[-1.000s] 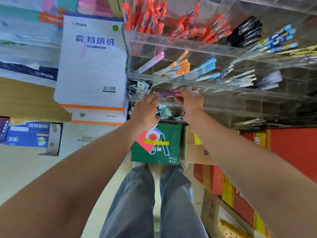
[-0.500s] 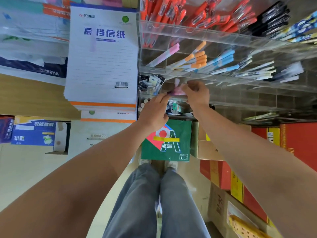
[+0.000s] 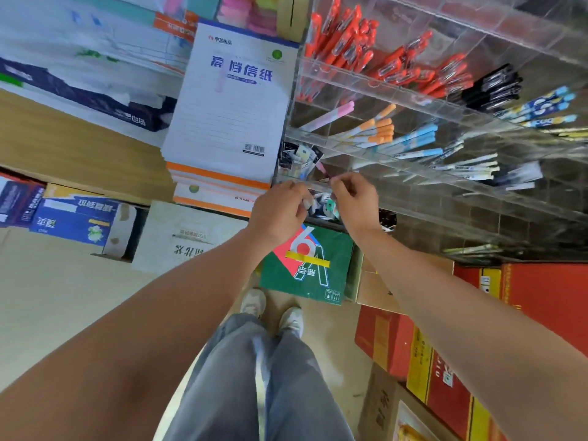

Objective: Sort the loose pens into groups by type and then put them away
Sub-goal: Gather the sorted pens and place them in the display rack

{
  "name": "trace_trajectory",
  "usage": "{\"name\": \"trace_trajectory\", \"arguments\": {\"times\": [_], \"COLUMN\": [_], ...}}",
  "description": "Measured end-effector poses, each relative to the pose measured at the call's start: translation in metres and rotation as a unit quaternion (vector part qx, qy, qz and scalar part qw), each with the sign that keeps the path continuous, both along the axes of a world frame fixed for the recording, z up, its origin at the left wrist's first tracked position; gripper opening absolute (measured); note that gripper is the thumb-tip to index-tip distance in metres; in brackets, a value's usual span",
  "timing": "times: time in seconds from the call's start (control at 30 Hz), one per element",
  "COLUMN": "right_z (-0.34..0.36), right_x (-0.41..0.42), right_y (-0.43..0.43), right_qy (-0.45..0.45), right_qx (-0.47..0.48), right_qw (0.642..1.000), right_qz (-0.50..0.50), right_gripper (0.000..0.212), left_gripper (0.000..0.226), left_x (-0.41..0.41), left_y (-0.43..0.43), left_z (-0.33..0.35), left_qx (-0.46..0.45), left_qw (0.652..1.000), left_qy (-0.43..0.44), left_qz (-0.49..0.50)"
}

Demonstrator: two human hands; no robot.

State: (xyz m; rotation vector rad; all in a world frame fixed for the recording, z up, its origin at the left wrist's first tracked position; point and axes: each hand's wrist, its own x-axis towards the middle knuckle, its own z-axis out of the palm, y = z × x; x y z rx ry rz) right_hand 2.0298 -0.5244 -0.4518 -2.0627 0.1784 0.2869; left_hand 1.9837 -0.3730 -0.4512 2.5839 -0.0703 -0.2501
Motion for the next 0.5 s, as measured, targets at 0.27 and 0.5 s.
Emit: {"name": "trace_trajectory", "arguments": {"times": [0.27, 0.5], "right_z": [0.046, 0.045], "right_x": [-0.030, -0.062], "right_y": [0.125, 0.300], "right_qy": [-0.018, -0.033], "right_qx": [0.016, 0.020], "right_qw": [0.988, 0.977], "right_qz": [0.154, 0.210], "right_gripper": [0.019, 0.027], "left_gripper": [0.024, 0.020], "left_x": [-0.044, -0.089], "left_y": [0.120, 0.296], "left_z": [0.041, 0.033], "left_qx": [0.016, 0.039], "left_qw": [0.994, 0.987], "left_qy": [-0.044, 0.025], "left_qz": [0.104, 0.155]}}
